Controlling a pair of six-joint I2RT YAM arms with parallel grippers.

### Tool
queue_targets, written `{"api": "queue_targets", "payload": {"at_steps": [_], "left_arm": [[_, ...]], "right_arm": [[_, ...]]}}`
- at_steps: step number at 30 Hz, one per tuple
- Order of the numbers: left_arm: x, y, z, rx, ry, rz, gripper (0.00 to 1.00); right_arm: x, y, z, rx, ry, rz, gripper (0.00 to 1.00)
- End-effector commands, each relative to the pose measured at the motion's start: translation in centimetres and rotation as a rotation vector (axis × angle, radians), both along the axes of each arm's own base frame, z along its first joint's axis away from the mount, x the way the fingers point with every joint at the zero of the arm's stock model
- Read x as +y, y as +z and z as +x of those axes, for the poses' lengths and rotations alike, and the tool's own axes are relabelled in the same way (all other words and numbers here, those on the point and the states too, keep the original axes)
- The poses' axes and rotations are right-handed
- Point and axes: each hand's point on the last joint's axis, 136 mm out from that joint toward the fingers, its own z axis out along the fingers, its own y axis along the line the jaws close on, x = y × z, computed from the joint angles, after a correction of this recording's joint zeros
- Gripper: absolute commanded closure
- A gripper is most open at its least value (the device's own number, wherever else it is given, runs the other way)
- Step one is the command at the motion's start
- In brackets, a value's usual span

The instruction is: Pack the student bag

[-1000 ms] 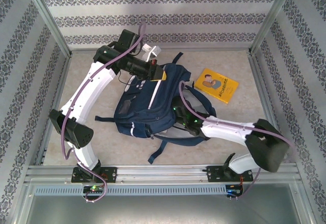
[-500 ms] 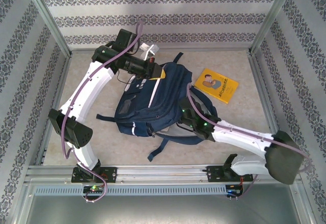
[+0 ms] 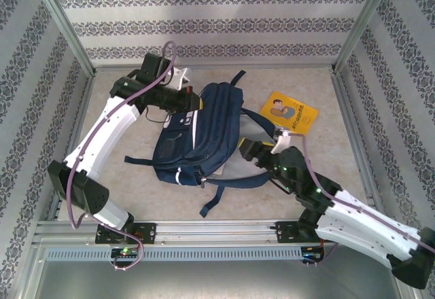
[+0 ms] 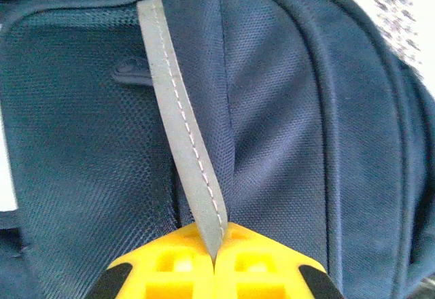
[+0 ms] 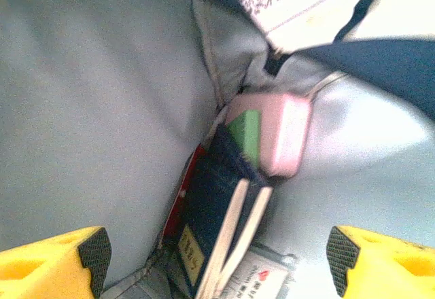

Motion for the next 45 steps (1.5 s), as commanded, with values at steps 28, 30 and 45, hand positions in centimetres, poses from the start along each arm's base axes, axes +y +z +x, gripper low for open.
{"api": "queue_targets", "payload": {"at_steps": [28, 30, 45], "left_arm": [[1.5, -5.1, -0.7, -0.059, 0.142, -0.036, 0.36], [0.6, -3.9, -2.8, -0.143, 0.066, -0.047, 0.34], [-1.3, -3.8, -5.5, -0.234, -0.069, -0.083, 0.32]], "right_arm": [[-13.8, -8.3, 15.4, 0.522, -0.389, -0.258, 0.16], [-15.0, -9.3, 17.8, 0.572, -0.4, -0.242, 0.17], [-16.8, -19.5, 24.0, 0.972, -0.192, -0.315, 0.1]]}}
